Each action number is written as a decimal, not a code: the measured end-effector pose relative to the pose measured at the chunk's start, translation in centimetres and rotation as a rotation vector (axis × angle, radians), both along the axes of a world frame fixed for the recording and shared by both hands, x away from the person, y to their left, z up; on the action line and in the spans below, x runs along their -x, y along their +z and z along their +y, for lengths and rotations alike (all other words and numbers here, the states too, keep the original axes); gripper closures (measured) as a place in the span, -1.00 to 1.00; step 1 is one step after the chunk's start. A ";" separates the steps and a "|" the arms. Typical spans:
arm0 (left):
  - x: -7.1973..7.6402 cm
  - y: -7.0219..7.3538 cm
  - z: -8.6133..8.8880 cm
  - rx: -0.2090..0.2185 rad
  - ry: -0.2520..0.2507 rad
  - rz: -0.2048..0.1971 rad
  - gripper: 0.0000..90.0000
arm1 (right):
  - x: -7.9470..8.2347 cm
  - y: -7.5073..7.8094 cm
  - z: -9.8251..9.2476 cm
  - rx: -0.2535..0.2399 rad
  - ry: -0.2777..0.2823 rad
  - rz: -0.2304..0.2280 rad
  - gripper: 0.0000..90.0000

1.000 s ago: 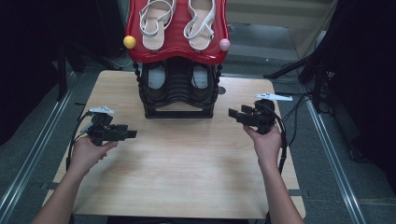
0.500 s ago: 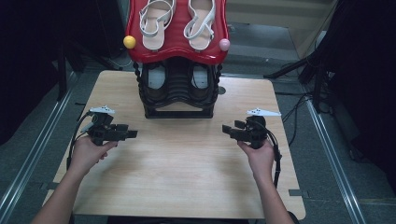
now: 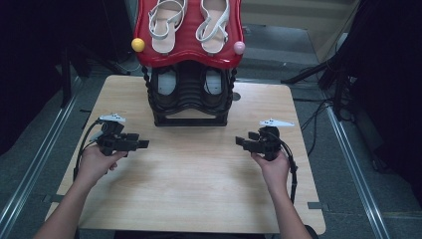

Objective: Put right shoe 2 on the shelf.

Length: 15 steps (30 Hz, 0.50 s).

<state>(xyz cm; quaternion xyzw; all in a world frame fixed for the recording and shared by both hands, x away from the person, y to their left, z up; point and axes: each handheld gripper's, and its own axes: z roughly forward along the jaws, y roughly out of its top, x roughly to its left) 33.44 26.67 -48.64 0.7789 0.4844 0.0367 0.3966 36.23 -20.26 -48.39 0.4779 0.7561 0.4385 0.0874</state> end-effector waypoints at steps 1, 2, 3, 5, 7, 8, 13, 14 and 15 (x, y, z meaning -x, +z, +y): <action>0.0 0.0 -0.1 -0.004 -0.003 0.000 -0.17 | 0.0 0.0 0.1 0.004 0.003 -0.004 -0.20; 0.0 0.0 -0.1 -0.006 -0.002 -0.001 -0.17 | 0.0 0.0 0.1 0.006 0.001 -0.002 -0.20; 0.0 0.0 -0.1 -0.008 -0.004 -0.001 -0.17 | 0.0 0.0 0.1 0.005 0.003 0.000 -0.20; 0.0 0.0 -0.2 -0.015 -0.006 -0.004 -0.18 | 0.0 -0.1 0.1 0.008 0.002 0.003 -0.20; 0.0 -0.1 -0.2 -0.018 -0.006 -0.007 -0.18 | -0.1 -0.1 0.1 0.009 0.001 0.006 -0.20; 0.0 -0.1 -0.3 -0.018 -0.008 -0.007 -0.18 | -0.1 -0.2 0.1 0.011 0.002 0.005 -0.20; 0.1 -0.1 -0.4 -0.023 -0.011 -0.007 -0.19 | -0.1 -0.2 0.2 0.020 0.008 0.007 -0.20; 0.0 -0.1 -0.4 -0.023 -0.011 -0.005 -0.19 | -0.1 -0.2 0.3 0.017 0.006 0.012 -0.21; 0.0 -0.1 -0.4 -0.021 -0.011 -0.005 -0.19 | -0.1 -0.2 0.3 0.019 0.004 0.013 -0.21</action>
